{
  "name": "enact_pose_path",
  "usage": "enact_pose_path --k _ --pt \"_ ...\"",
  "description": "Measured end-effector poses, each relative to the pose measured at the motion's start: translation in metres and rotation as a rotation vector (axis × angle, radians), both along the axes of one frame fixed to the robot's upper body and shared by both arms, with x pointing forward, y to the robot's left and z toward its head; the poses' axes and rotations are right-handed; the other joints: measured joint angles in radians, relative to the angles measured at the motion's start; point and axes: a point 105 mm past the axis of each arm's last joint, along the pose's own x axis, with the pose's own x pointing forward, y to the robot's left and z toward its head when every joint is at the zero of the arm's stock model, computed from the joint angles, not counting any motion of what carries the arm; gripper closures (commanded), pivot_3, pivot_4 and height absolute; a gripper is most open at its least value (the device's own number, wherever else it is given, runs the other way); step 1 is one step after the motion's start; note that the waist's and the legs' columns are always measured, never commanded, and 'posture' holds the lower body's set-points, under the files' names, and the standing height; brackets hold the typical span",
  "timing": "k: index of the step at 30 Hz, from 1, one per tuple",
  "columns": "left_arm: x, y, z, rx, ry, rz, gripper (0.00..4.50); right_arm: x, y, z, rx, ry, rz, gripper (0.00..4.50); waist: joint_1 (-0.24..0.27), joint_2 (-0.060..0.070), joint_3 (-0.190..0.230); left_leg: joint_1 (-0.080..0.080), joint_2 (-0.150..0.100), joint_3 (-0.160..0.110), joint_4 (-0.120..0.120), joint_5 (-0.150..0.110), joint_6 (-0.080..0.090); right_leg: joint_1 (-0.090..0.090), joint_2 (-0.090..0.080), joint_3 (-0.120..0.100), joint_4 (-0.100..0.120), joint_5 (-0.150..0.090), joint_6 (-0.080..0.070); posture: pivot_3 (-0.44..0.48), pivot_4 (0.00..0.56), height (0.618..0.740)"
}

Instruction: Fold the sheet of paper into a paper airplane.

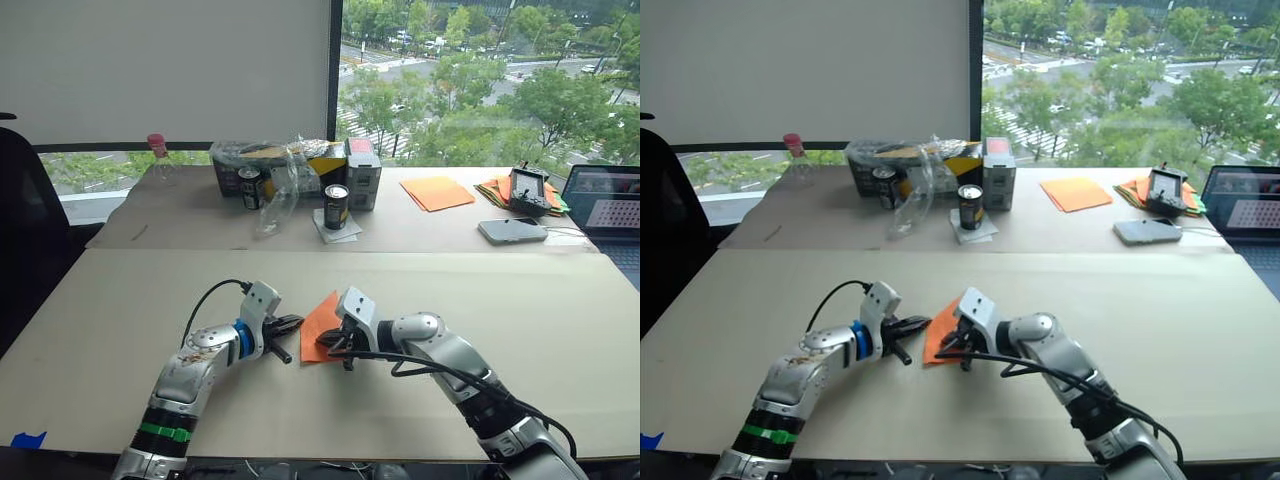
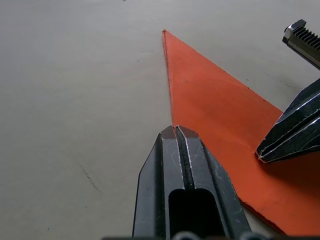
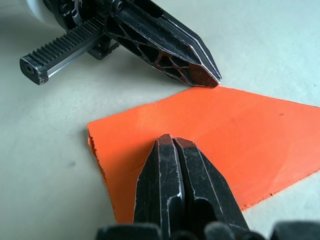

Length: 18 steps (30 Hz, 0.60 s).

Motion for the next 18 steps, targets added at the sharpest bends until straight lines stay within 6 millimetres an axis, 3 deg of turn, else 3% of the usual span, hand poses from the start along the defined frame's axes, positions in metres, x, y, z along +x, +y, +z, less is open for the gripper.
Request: enact_pose_path --k 8,14,18 --pt "0.0 0.009 0.006 -0.022 0.004 0.003 4.48 0.002 -0.007 0.01 -0.017 -0.065 0.02 4.5 0.001 0.0 0.001 -0.007 0.0 0.0 0.0 0.0 0.0 -0.003 0.0 0.0 0.0 0.0 0.0 0.0 0.15 0.67" --pt "0.002 0.025 0.014 -0.017 -0.007 0.007 4.48 0.005 -0.029 0.054 -0.045 -0.187 0.03 4.5 -0.003 0.0 0.003 -0.02 0.0 0.0 0.0 0.001 -0.002 -0.018 0.0 0.0 0.002 0.001 -0.001 0.0 0.15 0.67" --pt "-0.001 0.023 0.015 -0.026 0.0 -0.032 4.48 -0.002 -0.03 0.054 -0.047 -0.166 0.036 4.5 -0.005 0.0 0.003 -0.023 0.0 0.0 0.0 0.001 -0.001 -0.02 0.0 0.0 0.001 0.001 -0.001 0.0 0.15 0.67"
